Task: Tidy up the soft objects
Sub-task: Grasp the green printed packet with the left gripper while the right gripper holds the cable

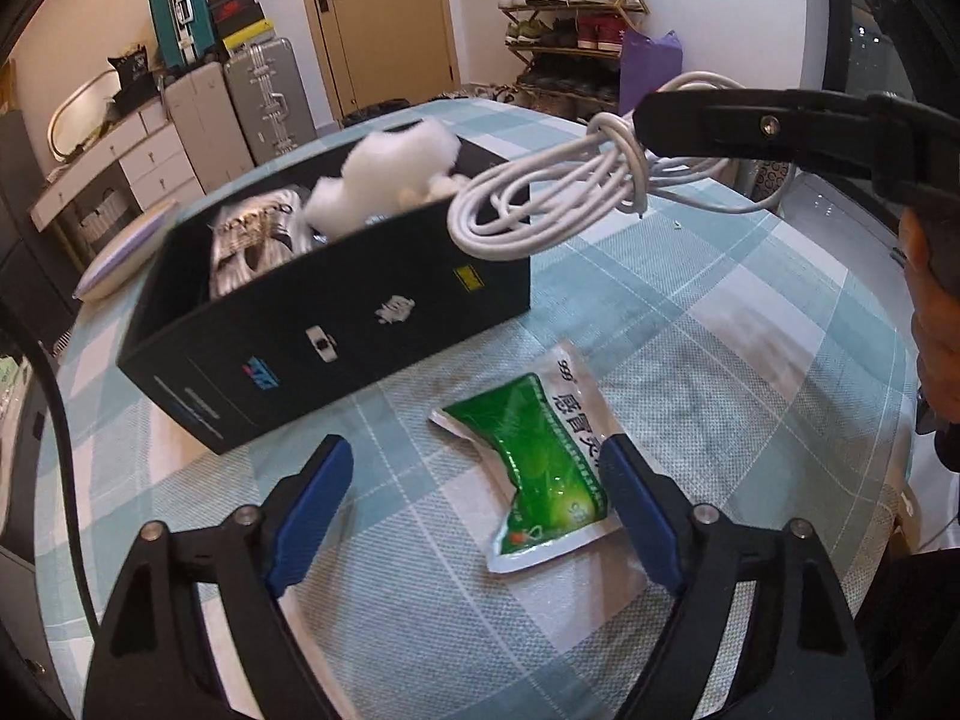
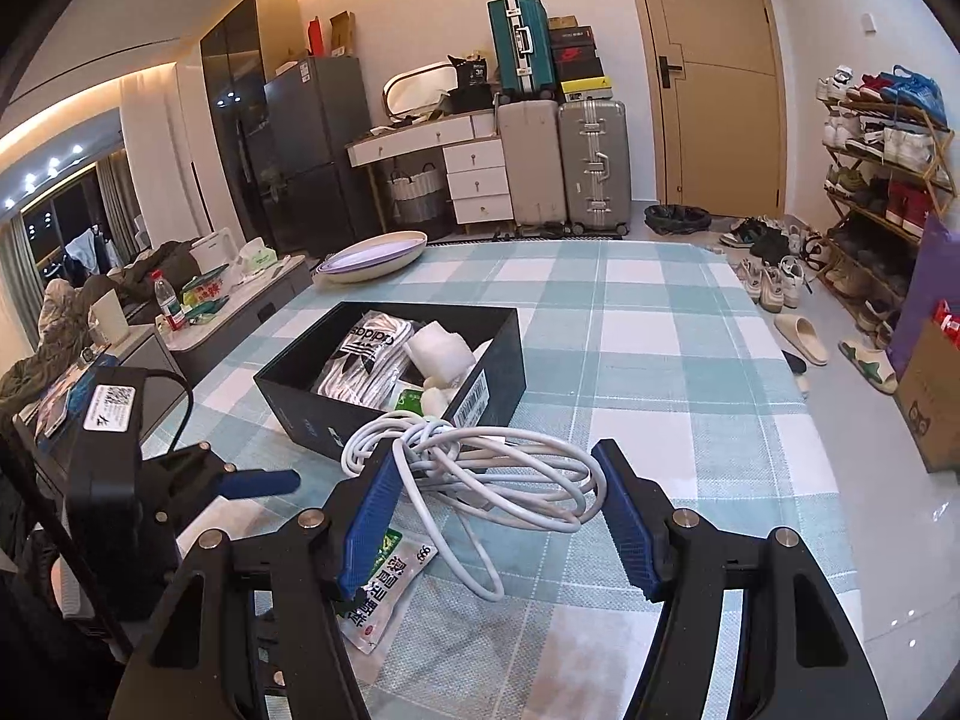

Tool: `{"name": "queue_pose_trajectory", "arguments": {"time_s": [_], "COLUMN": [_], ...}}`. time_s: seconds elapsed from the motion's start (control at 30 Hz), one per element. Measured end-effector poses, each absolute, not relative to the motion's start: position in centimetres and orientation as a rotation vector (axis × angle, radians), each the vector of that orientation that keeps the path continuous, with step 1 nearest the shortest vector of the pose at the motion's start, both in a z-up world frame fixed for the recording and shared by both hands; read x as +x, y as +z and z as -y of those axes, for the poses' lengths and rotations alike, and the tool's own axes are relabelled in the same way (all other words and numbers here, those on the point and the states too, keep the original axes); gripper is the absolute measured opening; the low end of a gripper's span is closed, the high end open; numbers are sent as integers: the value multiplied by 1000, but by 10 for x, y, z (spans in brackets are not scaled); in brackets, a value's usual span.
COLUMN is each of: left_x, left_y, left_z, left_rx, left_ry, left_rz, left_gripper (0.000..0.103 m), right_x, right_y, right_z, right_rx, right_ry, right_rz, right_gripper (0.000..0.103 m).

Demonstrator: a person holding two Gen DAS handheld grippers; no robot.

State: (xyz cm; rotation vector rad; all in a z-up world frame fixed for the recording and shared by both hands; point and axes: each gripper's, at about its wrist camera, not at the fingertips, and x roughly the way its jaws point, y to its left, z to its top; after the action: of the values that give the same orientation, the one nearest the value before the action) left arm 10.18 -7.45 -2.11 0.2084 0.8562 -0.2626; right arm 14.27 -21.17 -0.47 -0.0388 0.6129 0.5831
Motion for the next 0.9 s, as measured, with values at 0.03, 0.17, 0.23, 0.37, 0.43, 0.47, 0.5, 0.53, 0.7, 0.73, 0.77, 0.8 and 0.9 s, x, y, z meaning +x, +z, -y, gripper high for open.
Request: {"name": "queue_pose_trajectory", "arguments": {"time_s": [0.03, 0.17, 0.23, 0.37, 0.43, 0.47, 0.5, 0.53, 0.7, 0.73, 0.77, 0.8, 0.9], "left_x": [102, 105, 104, 105, 106, 106, 106, 104, 103, 103, 102, 103, 101], "left_y": [-22, -20, -19, -23, -26, -26, -26, -27, -25, -25, -25, -25, -22], "left_z": [75, 77, 79, 84, 87, 89, 91, 91, 93, 92, 91, 92, 89], "left_rx": [194, 151, 144, 139, 141, 147, 153, 154, 143, 143, 138, 132, 105], "left_ry": [-275, -322, -337, -351, -350, -350, -350, -352, -359, -361, -365, -365, -374], "left_rz": [-864, -883, -885, -900, -908, -909, -906, -907, -896, -895, -898, -901, -917], "left_gripper": [80, 70, 69, 70, 70, 70, 69, 69, 48, 45, 44, 44, 52], "right_x": [143, 145, 145, 145, 145, 145, 145, 145, 145, 144, 144, 144, 144], "right_y": [-6, -8, -8, -9, -9, -9, -9, -10, -10, -10, -10, -10, -10], "right_z": [211, 208, 207, 207, 206, 207, 206, 206, 206, 206, 205, 205, 205], "right_rx": [-39, -40, -41, -42, -44, -45, -45, -45, -44, -45, -46, -46, -46], "right_ry": [586, 594, 597, 597, 598, 598, 600, 602, 603, 604, 605, 605, 607], "right_rz": [-616, -622, -624, -624, -626, -626, -628, -628, -629, -629, -629, -627, -624], "right_gripper": [65, 65, 65, 65, 65, 65, 65, 65, 65, 65, 65, 65, 65]}}
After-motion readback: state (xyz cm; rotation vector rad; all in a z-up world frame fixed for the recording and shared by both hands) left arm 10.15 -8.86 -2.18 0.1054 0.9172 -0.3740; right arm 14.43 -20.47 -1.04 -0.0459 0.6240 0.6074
